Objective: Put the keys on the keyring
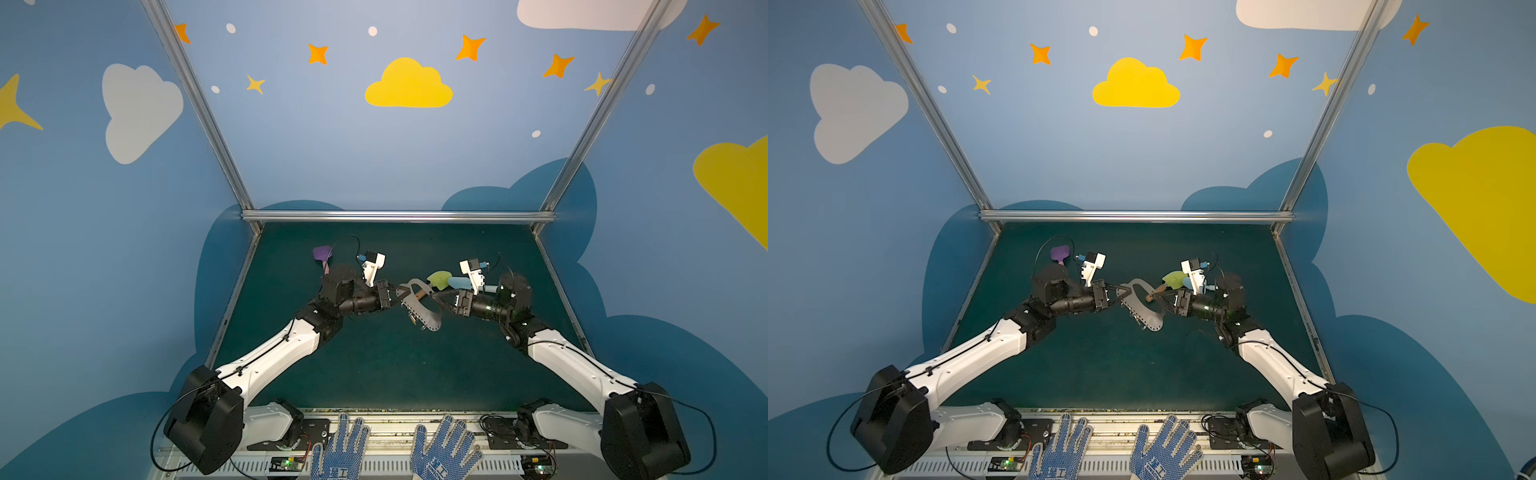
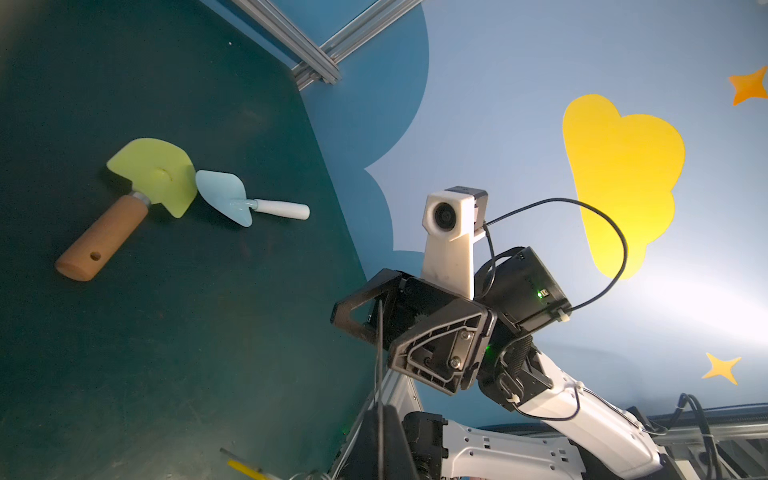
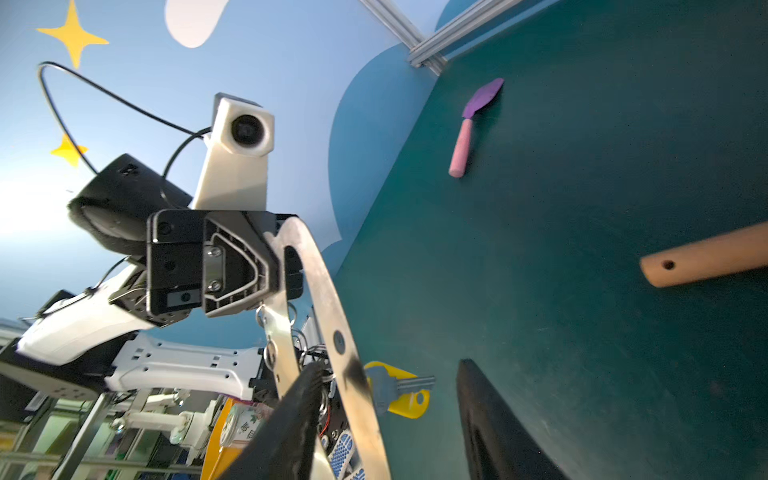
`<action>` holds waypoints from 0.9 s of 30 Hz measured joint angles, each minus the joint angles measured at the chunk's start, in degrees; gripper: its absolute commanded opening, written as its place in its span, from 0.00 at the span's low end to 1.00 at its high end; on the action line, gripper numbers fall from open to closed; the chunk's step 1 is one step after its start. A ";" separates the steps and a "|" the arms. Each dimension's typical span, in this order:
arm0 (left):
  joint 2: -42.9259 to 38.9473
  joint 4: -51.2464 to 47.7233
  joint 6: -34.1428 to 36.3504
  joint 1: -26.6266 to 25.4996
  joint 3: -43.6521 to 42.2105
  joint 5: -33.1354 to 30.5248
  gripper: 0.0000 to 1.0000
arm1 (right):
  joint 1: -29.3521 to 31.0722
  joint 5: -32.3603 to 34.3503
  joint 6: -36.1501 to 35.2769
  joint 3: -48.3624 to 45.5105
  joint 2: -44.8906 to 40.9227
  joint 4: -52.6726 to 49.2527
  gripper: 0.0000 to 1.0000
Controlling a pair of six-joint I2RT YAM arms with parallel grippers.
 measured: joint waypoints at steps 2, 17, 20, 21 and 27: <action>0.00 0.42 -0.33 0.13 0.00 0.52 0.04 | 0.00 -1.73 0.96 0.00 0.00 1.31 0.28; -0.81 -1.90 -2.64 4.26 -3.10 -3.63 0.62 | 0.04 -2.34 -2.97 0.11 -4.55 -3.43 0.00; -2.73 -3.06 -3.23 5.44 -5.11 -6.34 0.63 | 0.39 0.87 -6.23 1.16 -6.45 -9.51 0.00; -3.56 -3.89 -3.30 5.75 -5.66 -7.37 0.64 | 0.63 2.05 -7.34 2.01 -6.80 -11.47 0.00; -9.31 -7.41 -4.35 6.84 -9.09 -13.86 0.67 | 3.85 7.61 -11.43 4.85 -6.75 -15.45 0.00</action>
